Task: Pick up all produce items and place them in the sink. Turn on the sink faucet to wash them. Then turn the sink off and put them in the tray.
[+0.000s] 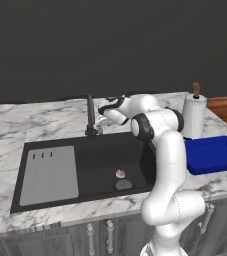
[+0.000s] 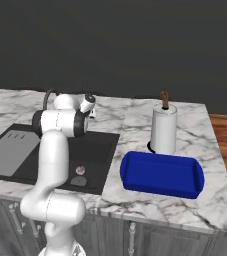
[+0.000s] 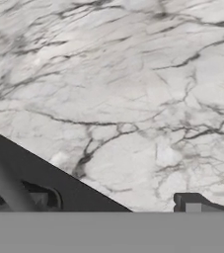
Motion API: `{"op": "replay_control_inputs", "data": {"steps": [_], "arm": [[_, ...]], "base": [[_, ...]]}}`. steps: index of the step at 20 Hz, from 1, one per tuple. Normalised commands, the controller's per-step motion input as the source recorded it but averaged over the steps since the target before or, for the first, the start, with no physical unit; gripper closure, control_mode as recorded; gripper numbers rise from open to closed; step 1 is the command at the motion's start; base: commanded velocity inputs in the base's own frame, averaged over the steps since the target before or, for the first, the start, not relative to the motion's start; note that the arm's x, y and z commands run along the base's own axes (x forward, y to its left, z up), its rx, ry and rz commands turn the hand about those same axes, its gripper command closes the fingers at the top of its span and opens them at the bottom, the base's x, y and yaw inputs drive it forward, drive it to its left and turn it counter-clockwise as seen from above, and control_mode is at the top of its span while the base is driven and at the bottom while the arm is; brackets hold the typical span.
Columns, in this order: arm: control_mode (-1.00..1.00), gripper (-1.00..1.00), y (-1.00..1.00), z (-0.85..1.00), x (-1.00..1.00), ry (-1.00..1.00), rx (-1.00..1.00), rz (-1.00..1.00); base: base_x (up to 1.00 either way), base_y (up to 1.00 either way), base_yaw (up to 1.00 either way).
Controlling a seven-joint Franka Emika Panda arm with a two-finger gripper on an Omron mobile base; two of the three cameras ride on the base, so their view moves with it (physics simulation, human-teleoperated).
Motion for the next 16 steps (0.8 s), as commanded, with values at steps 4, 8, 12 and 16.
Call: {"op": "replay_control_inputs", "data": {"steps": [4, 8, 12, 16], "arm": [[-1.00, -1.00, 0.09, -0.46, 0.09, 0.00, 0.05, -0.07], [-1.00, -1.00, 0.15, -0.45, 0.19, 0.00, 0.06, -0.08], [-1.00, -1.00, 0.07, -0.42, 0.24, 0.00, 0.02, -0.08], [-1.00, 1.00, 0.04, -0.30, 0.31, 0.00, 0.00, -0.09]], "base": [[0.00, 0.00, 0.00], [0.00, 0.00, 0.00], [0.00, 0.00, 0.00], [0.00, 0.00, 0.00]]}}
